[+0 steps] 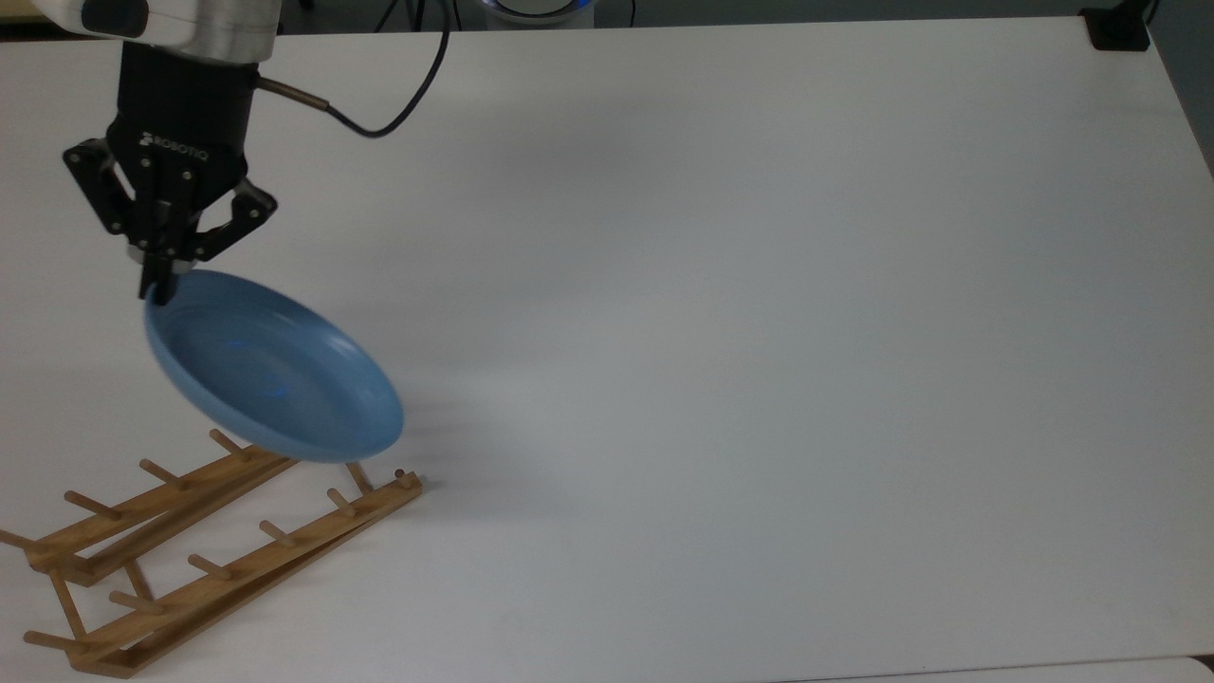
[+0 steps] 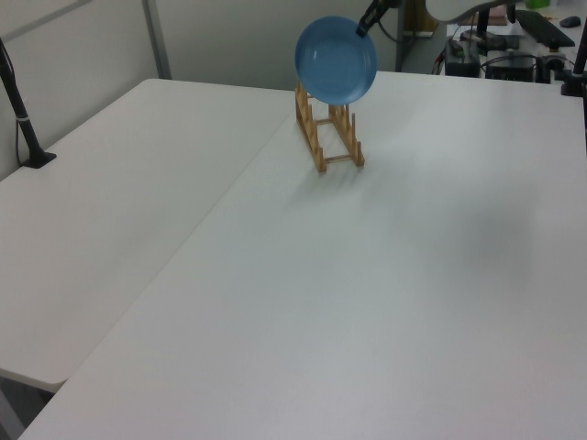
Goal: Place plate in plate rack
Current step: 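Lift the blue plate and tilt it upright toward the wooden rack, then lower the upright plate between the rack pegs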
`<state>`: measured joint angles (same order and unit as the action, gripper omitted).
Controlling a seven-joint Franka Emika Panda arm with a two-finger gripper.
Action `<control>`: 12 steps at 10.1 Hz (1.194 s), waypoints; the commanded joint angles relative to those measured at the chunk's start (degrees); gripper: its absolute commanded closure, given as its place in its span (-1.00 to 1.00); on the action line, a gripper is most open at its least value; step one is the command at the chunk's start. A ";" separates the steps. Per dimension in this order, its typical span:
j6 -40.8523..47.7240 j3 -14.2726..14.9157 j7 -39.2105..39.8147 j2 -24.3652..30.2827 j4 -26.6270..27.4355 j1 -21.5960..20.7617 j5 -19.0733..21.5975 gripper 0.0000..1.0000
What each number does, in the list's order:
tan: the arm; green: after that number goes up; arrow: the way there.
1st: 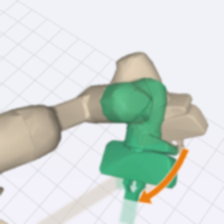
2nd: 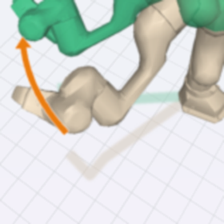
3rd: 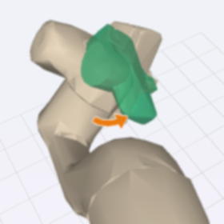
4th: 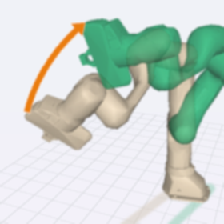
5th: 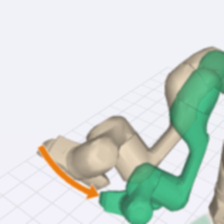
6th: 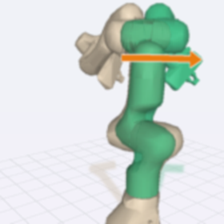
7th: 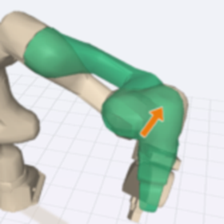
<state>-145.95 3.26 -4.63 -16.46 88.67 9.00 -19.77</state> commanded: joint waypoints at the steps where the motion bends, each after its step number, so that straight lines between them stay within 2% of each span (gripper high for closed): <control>1: -3.55 2.19 -13.07 -1.29 -0.43 -0.30 -15.41 1.00; 3: -3.55 2.19 -23.80 -3.31 -0.43 -0.30 -27.37 1.00; 4: -3.64 2.10 -26.55 -3.66 -0.51 -0.30 -30.30 1.00; 8: -7.67 2.19 -26.66 -6.55 -0.78 -0.47 -31.12 1.00; 10: -9.26 2.19 -26.66 -7.62 -0.78 -0.47 -33.48 1.00; 12: -9.35 2.19 -26.66 -8.59 -0.78 -0.47 -34.02 1.00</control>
<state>-154.03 4.90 -29.83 -24.01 88.61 8.87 -51.89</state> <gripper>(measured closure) 0.952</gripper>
